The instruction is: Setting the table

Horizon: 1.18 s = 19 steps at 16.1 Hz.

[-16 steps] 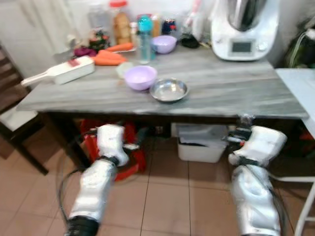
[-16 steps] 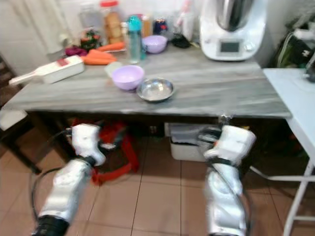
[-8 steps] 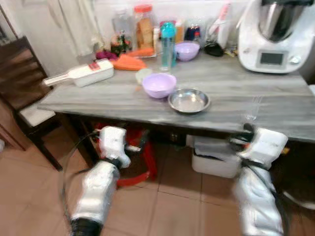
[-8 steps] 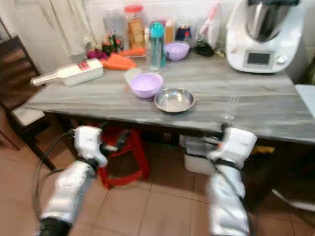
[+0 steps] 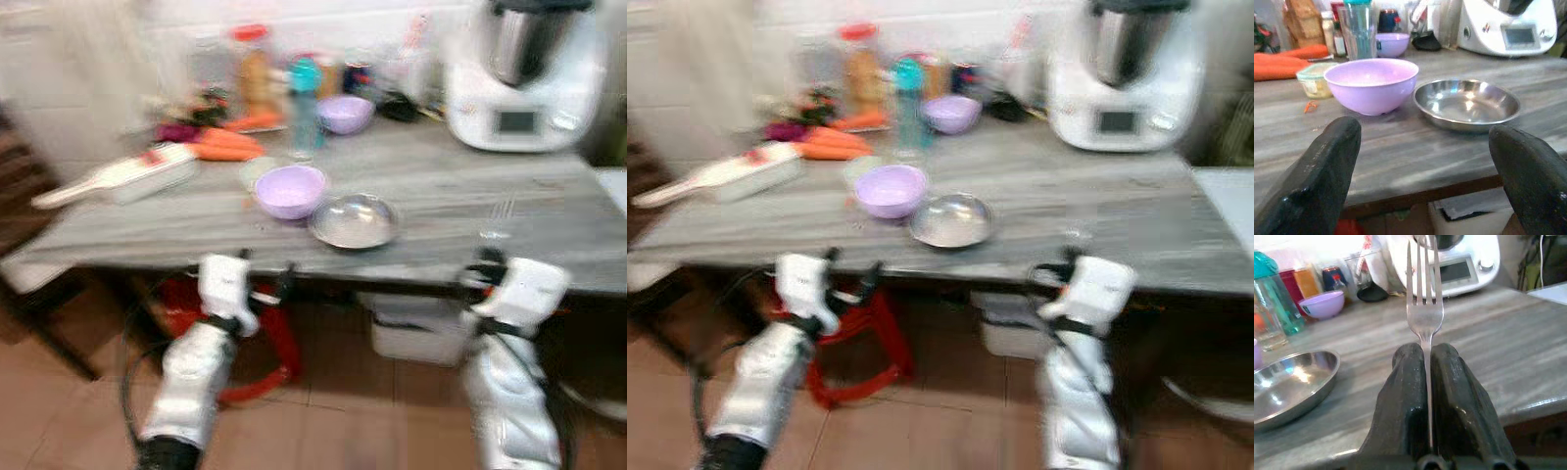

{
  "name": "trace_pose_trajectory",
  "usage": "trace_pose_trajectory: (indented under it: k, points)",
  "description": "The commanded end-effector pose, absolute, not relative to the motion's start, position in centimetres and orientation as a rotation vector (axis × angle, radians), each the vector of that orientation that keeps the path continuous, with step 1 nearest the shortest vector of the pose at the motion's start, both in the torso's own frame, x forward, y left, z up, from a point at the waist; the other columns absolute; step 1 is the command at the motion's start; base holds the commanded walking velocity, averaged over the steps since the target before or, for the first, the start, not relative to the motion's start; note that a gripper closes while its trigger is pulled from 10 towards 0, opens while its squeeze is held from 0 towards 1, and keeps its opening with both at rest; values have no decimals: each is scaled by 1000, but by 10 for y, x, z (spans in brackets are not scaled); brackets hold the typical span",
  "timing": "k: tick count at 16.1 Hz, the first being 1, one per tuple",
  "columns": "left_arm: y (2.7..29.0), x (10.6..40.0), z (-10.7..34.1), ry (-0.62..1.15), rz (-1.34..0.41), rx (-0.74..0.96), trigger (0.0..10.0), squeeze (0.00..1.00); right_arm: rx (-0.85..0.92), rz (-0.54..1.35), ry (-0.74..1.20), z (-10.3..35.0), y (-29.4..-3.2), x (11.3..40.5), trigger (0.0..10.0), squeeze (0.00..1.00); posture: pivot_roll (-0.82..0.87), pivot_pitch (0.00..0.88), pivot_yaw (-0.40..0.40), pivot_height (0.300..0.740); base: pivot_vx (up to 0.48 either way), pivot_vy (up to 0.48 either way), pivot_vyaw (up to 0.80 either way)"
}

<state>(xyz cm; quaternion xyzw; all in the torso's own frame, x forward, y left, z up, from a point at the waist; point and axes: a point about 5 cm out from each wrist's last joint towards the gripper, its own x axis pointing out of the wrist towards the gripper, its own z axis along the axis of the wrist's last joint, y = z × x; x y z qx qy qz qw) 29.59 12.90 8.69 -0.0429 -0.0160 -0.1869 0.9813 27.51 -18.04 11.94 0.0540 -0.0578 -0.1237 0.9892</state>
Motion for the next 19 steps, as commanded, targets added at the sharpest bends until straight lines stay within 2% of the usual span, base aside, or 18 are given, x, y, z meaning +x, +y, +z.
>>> trace_pose_trajectory:
  k: [1,5,11,15,19]
  points:
    - [121,299,92,-45,-399,-89,10000,0,102,-274,-137,124,-187,274,10000,0,-26,0,86,740,352,0,-494]
    - [122,300,94,-48,-398,-92,10000,0,82,-277,-136,124,-190,273,10000,0,-30,0,92,740,352,0,0]
    - [121,297,93,-45,-401,-96,10000,0,80,-278,-132,122,-189,269,10000,0,-33,0,94,740,348,0,453]
    - [129,291,92,-59,-390,-105,10000,0,79,-277,-125,121,-190,269,10000,0,-35,0,93,740,0,0,0]
    - [142,270,83,-40,-413,-78,10000,0,88,-227,-80,114,-185,268,10000,0,-30,0,84,740,0,0,0]
